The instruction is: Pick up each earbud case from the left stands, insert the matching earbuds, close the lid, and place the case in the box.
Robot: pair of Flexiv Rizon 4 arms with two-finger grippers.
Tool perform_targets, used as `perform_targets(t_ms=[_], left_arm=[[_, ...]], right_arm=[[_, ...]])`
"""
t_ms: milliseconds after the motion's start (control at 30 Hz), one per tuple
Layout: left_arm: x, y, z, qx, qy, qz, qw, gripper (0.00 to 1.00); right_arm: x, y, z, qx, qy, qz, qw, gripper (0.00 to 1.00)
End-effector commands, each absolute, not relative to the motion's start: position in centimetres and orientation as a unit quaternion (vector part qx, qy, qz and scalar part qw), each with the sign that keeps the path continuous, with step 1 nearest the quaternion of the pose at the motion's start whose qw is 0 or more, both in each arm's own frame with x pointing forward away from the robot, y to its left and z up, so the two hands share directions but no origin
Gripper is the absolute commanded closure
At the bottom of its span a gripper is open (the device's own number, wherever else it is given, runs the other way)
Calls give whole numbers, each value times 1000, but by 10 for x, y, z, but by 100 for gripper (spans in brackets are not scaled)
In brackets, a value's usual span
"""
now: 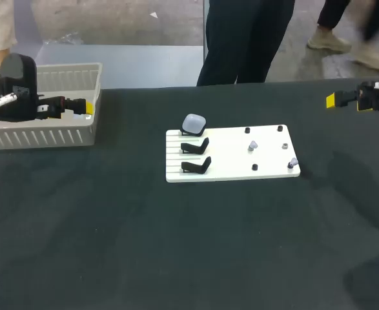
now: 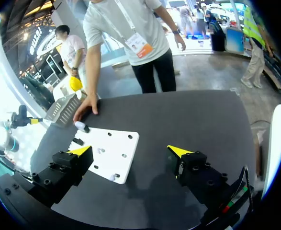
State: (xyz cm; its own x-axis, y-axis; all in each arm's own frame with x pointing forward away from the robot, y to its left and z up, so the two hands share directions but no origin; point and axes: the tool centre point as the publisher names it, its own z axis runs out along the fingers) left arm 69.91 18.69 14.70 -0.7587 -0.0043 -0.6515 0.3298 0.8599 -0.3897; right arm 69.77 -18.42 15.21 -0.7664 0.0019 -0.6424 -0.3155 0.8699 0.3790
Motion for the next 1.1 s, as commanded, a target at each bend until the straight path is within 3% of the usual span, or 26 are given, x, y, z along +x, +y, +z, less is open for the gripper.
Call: perform_targets(t_ms=[33, 400, 467, 500, 567, 700, 900, 1100], left_arm=[[699, 185, 149, 88, 907, -244, 332, 0], [699, 185, 149, 88, 907, -244, 332, 0], [708, 179, 152, 176, 840, -303, 414, 0], [710, 177, 153, 223, 828, -301, 417, 0], [715, 172, 154, 308, 752, -324, 484, 0], [723, 174, 147, 448, 614, -372, 533, 0], [729, 176, 153, 514, 560, -360, 541, 0], [715, 160, 159, 578, 548, -326, 508, 0]], right_arm=[[699, -185, 151, -87, 908, 241, 331, 0], [699, -185, 151, -87, 908, 241, 331, 0], [699, -185, 151, -87, 908, 241, 331, 0], [699, -185, 151, -87, 908, 241, 331, 0], [699, -185, 151, -87, 908, 241, 331, 0], [699, -185, 151, -87, 908, 241, 331, 0], [699, -185, 151, -87, 908, 241, 331, 0], [699, -185, 151, -87, 908, 241, 331, 0]])
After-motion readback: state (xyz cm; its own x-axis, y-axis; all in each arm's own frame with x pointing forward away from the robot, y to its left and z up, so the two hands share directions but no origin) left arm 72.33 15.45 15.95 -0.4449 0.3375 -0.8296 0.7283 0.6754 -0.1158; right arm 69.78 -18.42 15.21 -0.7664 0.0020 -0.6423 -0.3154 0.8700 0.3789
